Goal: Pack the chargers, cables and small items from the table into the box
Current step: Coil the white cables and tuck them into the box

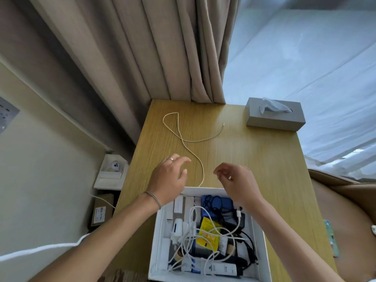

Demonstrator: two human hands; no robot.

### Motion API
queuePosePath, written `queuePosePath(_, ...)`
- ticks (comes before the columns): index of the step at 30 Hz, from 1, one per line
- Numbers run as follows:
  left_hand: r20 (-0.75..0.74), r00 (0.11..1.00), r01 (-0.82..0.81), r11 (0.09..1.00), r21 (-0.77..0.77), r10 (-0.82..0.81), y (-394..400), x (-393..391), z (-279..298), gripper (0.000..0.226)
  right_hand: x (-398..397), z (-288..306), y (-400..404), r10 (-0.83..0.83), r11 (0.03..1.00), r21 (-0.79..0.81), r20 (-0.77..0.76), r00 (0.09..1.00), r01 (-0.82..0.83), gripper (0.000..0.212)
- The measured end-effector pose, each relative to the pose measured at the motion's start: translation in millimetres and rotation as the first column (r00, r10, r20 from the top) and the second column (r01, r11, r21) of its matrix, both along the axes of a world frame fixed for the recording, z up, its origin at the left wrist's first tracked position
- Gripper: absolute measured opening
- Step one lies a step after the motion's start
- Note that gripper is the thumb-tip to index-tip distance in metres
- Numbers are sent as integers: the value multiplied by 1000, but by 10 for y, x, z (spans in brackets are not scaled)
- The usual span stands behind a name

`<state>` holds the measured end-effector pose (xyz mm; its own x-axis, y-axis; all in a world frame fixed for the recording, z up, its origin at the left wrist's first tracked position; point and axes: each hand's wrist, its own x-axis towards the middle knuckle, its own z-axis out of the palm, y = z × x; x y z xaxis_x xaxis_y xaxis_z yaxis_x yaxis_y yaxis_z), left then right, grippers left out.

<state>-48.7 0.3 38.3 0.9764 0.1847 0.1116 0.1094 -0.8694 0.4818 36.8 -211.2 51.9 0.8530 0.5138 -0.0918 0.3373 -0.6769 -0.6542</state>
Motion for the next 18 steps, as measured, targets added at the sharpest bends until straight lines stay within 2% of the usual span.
queuePosePath(5,-103,993,-53,998,15,54,291,474,-110,25,473,-57,355,-53,998,28,-84,995,55,24)
queuePosePath(9,-223,974,-19,997,80,37,496,800,-316,29,791,-244,573,-94,995,3,-190,977,96,25)
queuePosePath(15,-395,919,103,955,279,16,732,1268,-653,37,999,-463,758,-143,990,-17,-256,956,143,25)
queuePosePath(18,-420,908,215,874,435,-15,806,1528,-818,43,1011,-531,799,-153,987,0,-270,951,159,27)
